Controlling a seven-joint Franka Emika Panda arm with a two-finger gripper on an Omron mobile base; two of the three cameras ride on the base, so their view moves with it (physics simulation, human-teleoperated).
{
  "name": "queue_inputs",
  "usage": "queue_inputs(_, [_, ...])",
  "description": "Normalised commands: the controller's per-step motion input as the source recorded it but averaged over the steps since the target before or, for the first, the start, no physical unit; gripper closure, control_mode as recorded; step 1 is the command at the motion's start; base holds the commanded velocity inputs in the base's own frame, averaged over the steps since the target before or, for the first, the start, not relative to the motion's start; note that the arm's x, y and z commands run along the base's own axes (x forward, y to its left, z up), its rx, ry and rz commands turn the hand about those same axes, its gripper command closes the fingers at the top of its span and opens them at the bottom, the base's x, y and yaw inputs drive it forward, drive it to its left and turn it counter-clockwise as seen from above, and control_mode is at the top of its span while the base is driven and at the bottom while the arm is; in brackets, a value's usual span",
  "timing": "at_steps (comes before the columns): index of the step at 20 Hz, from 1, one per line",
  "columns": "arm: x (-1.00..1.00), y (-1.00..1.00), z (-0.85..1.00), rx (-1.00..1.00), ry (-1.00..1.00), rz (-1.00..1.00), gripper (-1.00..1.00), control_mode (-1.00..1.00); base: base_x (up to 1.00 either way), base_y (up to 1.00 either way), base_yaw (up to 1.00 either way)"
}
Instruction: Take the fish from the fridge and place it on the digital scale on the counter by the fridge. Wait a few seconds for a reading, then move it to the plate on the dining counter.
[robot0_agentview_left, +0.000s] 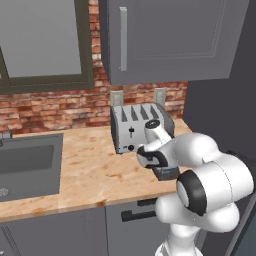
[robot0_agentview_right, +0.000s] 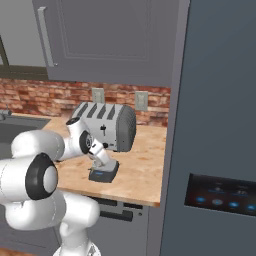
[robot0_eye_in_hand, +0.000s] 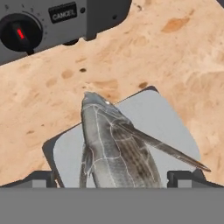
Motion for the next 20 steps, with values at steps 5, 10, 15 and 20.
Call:
queue_inputs(5, [0.02,-0.09,-0.38,-0.03,0.0,0.0,-1.0,-1.0,0.0,0.0,0.0])
queue_inputs(10, [0.0,-0.14,-0.33,0.0,0.0,0.0,1.0,-1.0,0.0,0.0,0.0])
queue_inputs(15, [-0.09,-0.05,-0.22,0.0,0.0,0.0,1.0,-1.0,0.0,0.0,0.0])
queue_inputs(20, [-0.51,-0.03,-0.06,0.0,-0.04,0.0,1.0,-1.0,0.0,0.0,0.0])
